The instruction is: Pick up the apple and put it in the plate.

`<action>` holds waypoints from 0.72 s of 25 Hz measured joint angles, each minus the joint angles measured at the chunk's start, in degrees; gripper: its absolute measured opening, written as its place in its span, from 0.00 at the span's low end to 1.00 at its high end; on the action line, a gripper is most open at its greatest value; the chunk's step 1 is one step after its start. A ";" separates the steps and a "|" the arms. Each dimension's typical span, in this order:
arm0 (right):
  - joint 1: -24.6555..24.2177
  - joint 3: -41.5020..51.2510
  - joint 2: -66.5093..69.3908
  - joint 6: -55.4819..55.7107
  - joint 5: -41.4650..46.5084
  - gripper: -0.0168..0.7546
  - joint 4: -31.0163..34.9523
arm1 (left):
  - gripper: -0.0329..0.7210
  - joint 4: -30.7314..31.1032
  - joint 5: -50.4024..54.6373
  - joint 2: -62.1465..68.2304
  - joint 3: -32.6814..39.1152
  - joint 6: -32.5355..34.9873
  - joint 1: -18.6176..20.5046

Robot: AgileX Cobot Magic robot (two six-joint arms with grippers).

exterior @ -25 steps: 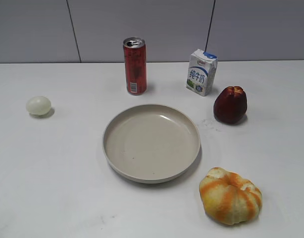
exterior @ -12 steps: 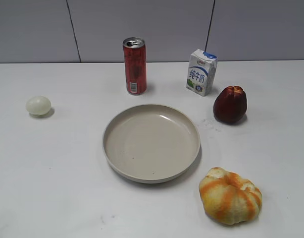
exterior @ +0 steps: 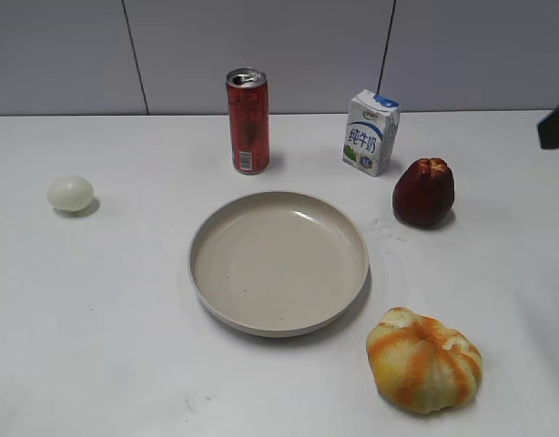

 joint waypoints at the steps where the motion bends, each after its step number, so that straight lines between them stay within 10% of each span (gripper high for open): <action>1: 0.00 -2.40 2.70 -0.08 0.06 0.79 0.86 | 0.63 0.00 0.00 0.00 0.00 0.00 0.00; 18: 0.00 -37.69 45.18 0.87 13.20 0.79 5.15 | 0.63 0.00 0.00 0.00 0.00 0.00 0.00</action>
